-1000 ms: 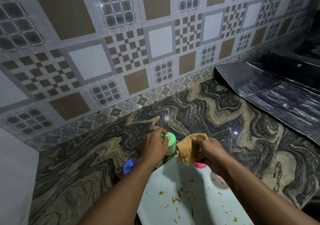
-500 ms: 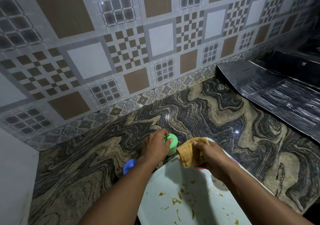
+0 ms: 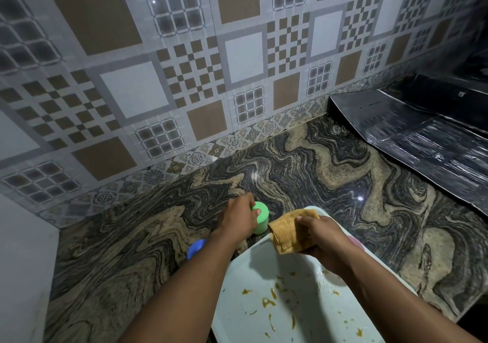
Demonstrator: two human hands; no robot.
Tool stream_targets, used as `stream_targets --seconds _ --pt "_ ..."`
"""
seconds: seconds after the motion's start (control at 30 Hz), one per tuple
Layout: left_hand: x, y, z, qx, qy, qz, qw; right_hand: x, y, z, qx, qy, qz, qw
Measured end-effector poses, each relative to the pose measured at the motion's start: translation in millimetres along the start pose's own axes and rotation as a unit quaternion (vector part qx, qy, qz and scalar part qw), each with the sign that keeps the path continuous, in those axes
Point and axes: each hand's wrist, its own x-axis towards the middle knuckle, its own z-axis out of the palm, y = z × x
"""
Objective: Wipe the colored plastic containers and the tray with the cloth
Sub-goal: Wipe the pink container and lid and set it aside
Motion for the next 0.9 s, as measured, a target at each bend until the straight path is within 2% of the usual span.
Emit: stream_targets --seconds 0.27,0.5,0.57,0.73,0.83,0.9 --pt "2 7 -12 0.032 -0.025 -0.034 0.999 -8 3 -3 -0.004 -0.04 0.009 0.999" --pt "-5 6 -6 0.083 -0.027 0.001 0.996 -20 5 -15 -0.004 -0.094 -0.002 0.996" --pt "-6 6 -8 0.08 0.008 0.018 0.997 -22 3 -20 -0.006 -0.101 -0.008 0.995" --pt "-20 31 -36 -0.02 0.12 0.1 0.988 -28 1 -26 -0.015 -0.075 -0.025 0.997" --pt "-32 39 -47 -0.022 0.123 0.142 0.982 -29 1 -23 -0.019 -0.07 -0.03 0.997" --pt "-31 28 -44 -0.006 0.092 0.127 0.988 -28 1 -19 -0.027 -0.063 -0.03 0.997"
